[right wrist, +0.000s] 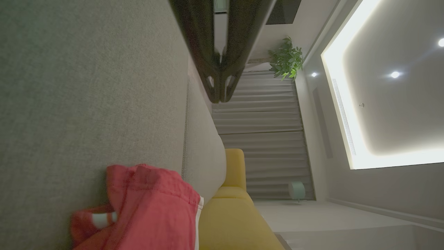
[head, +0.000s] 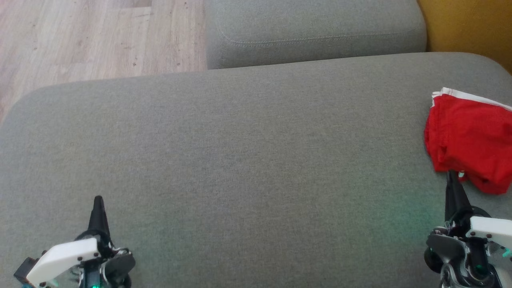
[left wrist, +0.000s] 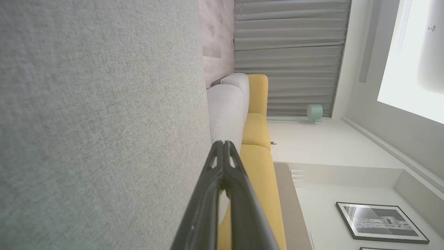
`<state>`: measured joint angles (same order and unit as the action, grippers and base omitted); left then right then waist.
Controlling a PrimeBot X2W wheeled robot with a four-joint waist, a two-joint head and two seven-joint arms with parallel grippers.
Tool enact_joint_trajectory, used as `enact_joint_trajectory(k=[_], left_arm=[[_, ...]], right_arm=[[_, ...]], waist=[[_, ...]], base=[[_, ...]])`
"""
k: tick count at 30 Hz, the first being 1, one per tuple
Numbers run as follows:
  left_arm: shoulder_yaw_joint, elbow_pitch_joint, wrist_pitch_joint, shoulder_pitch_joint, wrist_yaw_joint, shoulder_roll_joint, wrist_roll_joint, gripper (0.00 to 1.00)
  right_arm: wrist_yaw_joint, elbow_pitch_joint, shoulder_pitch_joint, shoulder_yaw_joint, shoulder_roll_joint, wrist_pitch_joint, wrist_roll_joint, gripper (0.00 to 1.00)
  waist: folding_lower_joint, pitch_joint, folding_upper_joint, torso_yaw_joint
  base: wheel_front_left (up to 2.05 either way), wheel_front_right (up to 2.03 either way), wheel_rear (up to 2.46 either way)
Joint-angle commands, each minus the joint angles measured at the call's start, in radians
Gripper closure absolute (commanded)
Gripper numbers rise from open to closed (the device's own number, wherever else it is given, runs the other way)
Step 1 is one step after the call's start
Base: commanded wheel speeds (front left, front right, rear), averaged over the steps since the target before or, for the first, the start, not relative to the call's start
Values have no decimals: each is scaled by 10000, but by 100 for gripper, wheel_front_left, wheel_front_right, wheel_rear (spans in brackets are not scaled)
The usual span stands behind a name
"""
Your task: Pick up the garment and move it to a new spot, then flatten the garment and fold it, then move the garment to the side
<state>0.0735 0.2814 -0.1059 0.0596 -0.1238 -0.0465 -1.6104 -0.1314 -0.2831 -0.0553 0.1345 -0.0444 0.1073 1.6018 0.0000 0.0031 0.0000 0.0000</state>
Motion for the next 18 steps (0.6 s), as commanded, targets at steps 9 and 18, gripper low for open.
enact_joint_trajectory(k=[9,18], left_arm=[[407,-363,-77,485,-69,-42,23,100],[408,-363,-77,485,-69,-41,23,100]], right_arm=[[7,384,-527,-209,-58,58,70,100],[7,384,-526,-209,-58,58,70,100]], waist=[[0,0,0,0],[0,0,0,0]], base=[[0,0,0],[0,0,0]])
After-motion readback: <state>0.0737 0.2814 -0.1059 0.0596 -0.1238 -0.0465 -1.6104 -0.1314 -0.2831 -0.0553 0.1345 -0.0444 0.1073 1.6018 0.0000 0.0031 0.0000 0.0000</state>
